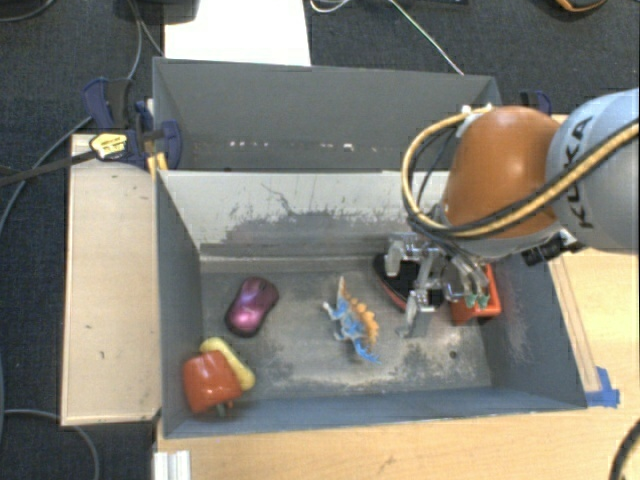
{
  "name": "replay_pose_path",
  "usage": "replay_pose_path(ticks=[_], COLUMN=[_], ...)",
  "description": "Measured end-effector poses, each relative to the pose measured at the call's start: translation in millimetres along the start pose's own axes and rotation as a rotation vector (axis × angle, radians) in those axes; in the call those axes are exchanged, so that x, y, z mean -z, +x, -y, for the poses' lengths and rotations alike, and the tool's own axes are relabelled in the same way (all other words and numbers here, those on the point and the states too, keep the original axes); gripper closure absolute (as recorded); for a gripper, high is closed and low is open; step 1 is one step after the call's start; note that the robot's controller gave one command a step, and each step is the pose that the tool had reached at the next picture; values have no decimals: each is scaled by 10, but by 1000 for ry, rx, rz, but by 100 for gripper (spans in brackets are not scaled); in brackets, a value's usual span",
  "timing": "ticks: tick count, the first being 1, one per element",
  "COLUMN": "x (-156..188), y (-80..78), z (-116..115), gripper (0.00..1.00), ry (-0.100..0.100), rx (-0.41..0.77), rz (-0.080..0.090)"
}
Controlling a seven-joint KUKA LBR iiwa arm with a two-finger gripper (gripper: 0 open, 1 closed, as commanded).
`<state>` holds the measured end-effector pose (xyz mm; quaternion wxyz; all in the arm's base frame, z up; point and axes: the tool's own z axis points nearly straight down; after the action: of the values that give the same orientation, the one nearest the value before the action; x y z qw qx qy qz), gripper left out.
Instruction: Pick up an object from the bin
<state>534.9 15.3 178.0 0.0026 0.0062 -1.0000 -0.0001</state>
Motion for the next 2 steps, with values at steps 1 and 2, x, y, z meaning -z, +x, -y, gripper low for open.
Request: replay_pose_path(ticks=[1, 2], x=[47, -891], y=[-15, -583], z=[1, 547], gripper=[0, 0], ry=[0, 1], rx=[-1, -1], rz=[8, 9])
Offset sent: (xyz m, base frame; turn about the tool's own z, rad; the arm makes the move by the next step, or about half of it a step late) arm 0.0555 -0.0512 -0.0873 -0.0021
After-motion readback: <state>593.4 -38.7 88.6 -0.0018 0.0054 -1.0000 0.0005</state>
